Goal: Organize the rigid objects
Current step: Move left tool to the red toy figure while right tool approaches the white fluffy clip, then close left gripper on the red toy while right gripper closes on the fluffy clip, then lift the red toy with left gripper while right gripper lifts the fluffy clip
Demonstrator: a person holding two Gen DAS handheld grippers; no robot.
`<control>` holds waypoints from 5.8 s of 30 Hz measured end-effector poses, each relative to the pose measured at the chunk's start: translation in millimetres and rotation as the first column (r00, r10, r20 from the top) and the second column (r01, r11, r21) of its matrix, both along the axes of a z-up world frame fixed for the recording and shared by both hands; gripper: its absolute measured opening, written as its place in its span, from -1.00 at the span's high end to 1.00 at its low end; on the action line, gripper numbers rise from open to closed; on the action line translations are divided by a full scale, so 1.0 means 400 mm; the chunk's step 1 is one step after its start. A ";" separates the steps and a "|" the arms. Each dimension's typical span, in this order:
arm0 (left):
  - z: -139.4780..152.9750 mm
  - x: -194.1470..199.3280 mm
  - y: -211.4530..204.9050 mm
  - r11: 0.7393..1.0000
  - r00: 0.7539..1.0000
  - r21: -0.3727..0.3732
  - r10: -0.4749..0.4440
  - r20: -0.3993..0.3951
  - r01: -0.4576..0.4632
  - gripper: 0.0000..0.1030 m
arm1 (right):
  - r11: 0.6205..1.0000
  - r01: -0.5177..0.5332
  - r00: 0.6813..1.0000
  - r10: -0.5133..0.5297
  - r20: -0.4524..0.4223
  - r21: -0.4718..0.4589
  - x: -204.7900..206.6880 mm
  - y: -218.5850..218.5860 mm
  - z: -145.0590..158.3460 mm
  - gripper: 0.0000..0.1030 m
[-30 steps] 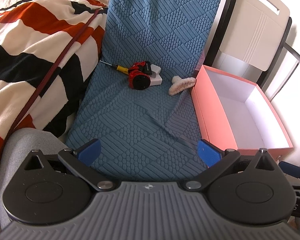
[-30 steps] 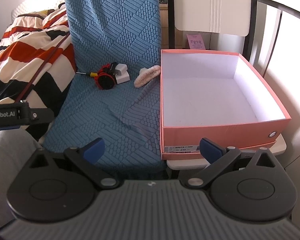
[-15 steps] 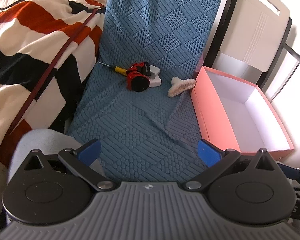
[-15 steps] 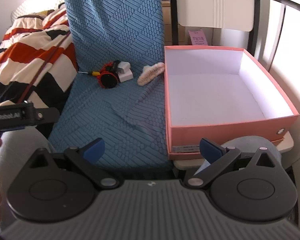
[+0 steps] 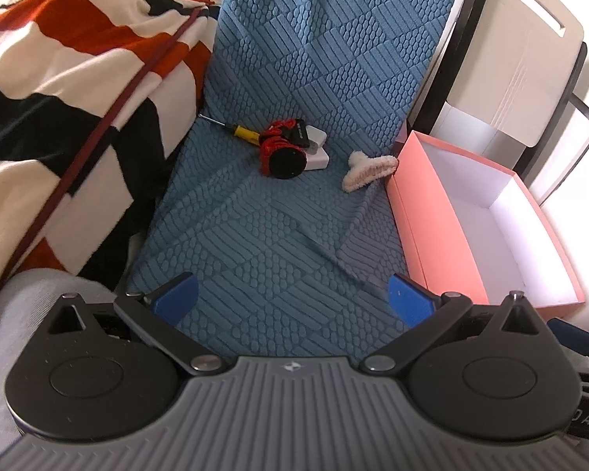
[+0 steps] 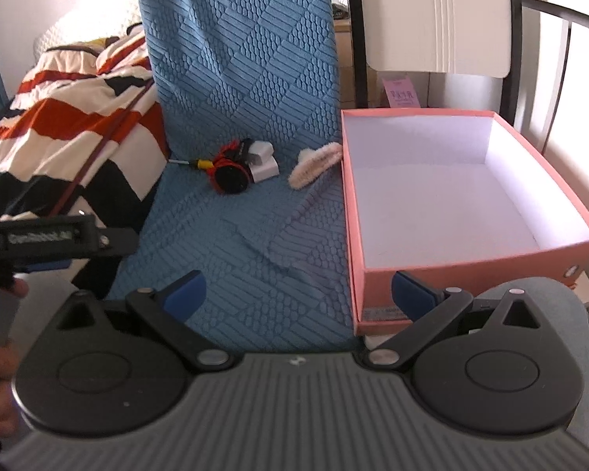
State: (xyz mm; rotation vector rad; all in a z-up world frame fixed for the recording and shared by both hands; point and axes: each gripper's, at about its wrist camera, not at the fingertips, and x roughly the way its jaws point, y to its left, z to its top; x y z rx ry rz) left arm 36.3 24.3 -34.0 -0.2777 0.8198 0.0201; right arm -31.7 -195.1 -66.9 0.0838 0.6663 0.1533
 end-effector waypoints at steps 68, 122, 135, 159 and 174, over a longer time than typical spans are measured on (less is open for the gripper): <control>-0.346 0.854 0.143 0.996 0.995 -0.067 -0.066 -0.081 0.061 -0.47 | 0.984 -0.028 0.995 0.010 -0.103 -0.176 0.778 0.211 -0.279 0.04; -0.324 0.577 0.110 0.988 0.999 -0.152 -0.001 -0.048 -0.007 -0.24 | 0.969 -0.227 0.967 0.213 -0.138 -0.098 0.545 0.152 -0.188 0.75; -0.333 0.359 0.121 0.992 0.998 -0.127 0.005 -0.061 -0.012 -0.24 | 0.951 -0.277 0.957 0.260 -0.131 -0.138 0.389 0.154 -0.194 0.75; -0.381 0.216 0.034 0.995 0.992 -0.097 -0.026 -0.124 0.013 -0.26 | 0.946 -0.247 0.957 0.204 -0.206 -0.212 0.273 0.159 -0.257 0.71; -0.388 0.223 0.036 0.991 0.993 -0.133 -0.018 -0.116 0.003 -0.39 | 0.969 -0.242 0.956 0.229 -0.184 -0.050 0.311 0.149 -0.251 -0.10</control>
